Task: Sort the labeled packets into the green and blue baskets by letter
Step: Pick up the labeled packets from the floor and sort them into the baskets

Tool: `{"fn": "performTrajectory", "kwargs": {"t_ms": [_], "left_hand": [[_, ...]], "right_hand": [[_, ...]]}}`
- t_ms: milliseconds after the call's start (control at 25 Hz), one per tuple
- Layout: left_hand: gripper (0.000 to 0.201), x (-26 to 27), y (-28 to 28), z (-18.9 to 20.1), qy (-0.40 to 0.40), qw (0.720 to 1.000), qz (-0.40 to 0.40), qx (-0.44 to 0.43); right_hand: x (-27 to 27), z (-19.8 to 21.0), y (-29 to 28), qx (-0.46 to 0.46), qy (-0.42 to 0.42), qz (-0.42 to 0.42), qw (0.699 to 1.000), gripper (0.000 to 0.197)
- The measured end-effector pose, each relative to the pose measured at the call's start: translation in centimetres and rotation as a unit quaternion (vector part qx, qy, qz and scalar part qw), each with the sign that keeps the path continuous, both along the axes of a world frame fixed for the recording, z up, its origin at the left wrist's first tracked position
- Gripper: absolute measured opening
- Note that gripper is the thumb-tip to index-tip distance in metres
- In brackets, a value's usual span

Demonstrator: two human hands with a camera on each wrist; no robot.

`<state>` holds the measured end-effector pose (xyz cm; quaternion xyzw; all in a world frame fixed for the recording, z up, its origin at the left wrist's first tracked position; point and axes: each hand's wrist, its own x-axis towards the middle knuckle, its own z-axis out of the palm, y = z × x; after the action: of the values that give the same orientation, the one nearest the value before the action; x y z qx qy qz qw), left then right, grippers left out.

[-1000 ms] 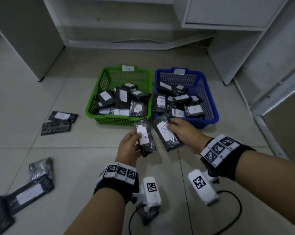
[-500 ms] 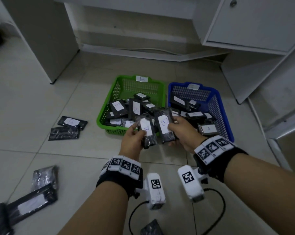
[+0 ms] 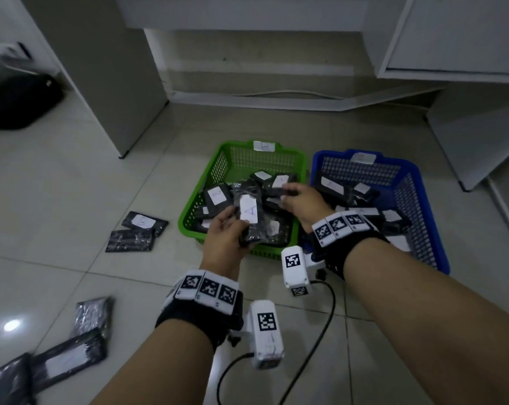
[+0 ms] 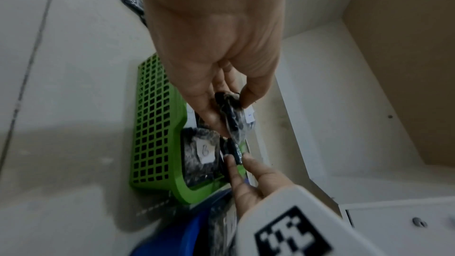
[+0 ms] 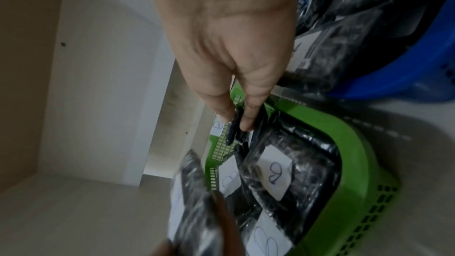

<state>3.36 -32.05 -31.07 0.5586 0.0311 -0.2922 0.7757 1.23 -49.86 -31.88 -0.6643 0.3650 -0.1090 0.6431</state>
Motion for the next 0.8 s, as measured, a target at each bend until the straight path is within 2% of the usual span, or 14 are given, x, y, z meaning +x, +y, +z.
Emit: {"fn": "performTrajectory", "kwargs": {"t_ms": [80,160,280,400,480,600,680,800], "left_hand": [[0.044,-0.7,-1.9,-0.1,-0.016,0.999,-0.026,-0.014],[0.041,-1.8,-4.3,0.0,-0.034,0.998,-0.045,-0.017],[0.043,-3.6,-8.9,-0.5,-0.072,0.994,-0.075,0.022],[0.04,-5.3,-13.2,-1.3,-0.147,0.979,-0.114,0.083],[0.041,-5.8,-15.1,-1.4,-0.2,0.958,-0.157,0.134],[0.042,-6.0,-16.1,-1.3,-0.261,0.922,-0.217,0.188],[0.039,-6.1,-15.2,-1.2,-0.267,0.92,-0.218,0.187],[0.029,-6.5,-12.0,-1.6,-0.253,0.934,-0.198,0.158]], "right_hand": [[-1.8,0.3,-0.7,-0.038,-0.009,0.013,0.999,0.036],[-5.1,0.7,-1.6,-0.114,-0.002,-0.005,0.993,0.028],[-11.7,0.4,-2.8,-0.258,0.074,-0.024,0.963,0.019],[-17.5,-0.4,-2.7,-0.344,0.12,0.013,0.931,0.009],[-19.3,-0.8,-2.5,-0.371,0.105,0.05,0.921,0.007],[-20.3,-1.2,-2.3,-0.388,0.088,0.082,0.914,0.018],[-20.5,-1.6,-2.1,-0.395,0.084,0.081,0.911,0.025],[-21.2,-2.0,-0.6,-0.403,0.067,0.08,0.909,0.034]]}}
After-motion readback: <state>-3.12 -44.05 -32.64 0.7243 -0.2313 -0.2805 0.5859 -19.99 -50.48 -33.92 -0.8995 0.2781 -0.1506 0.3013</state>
